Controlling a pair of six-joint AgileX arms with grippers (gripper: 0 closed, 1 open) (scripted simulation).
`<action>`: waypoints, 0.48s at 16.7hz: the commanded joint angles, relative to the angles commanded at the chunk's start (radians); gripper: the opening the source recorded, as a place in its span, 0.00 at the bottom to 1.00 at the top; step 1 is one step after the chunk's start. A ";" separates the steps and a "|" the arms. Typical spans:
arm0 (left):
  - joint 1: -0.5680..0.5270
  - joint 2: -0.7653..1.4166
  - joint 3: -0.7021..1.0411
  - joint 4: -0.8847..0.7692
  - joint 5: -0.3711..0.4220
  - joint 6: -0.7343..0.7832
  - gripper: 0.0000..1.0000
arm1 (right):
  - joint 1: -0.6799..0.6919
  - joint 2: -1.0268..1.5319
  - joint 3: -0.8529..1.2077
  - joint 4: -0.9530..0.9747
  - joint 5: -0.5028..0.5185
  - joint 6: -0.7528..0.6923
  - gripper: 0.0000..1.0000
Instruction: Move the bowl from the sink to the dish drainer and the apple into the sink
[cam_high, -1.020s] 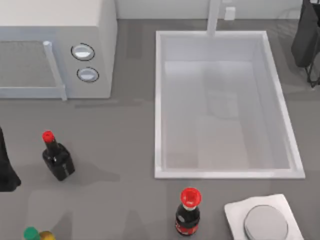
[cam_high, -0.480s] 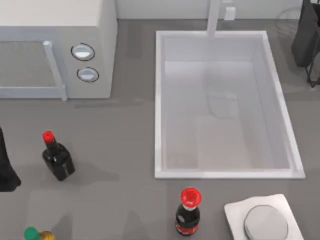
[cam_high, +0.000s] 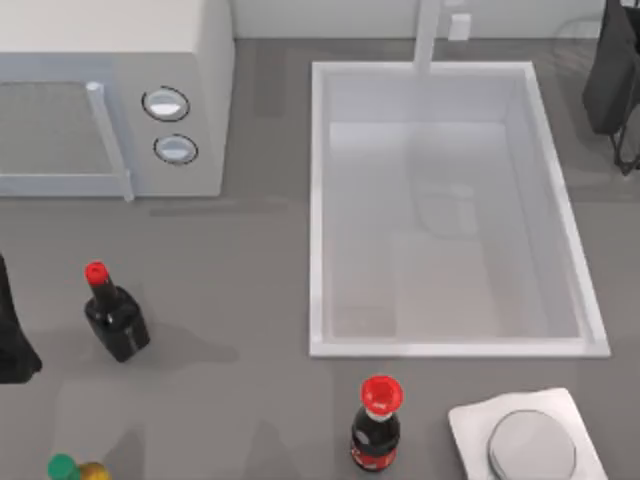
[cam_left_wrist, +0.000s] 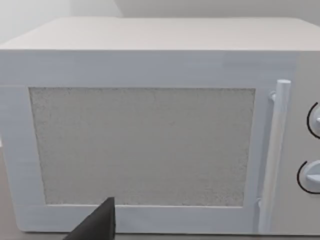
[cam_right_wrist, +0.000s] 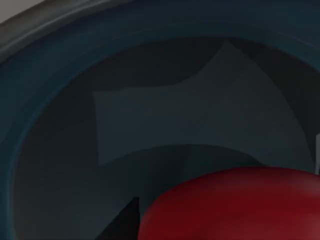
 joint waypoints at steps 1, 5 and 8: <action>0.000 0.000 0.000 0.000 0.000 0.000 1.00 | 0.000 0.000 0.000 0.000 0.000 0.000 0.55; 0.000 0.000 0.000 0.000 0.000 0.000 1.00 | 0.000 0.000 0.000 0.000 0.000 0.000 0.25; 0.000 0.000 0.000 0.000 0.000 0.000 1.00 | 0.000 0.000 0.000 0.000 0.000 0.000 0.02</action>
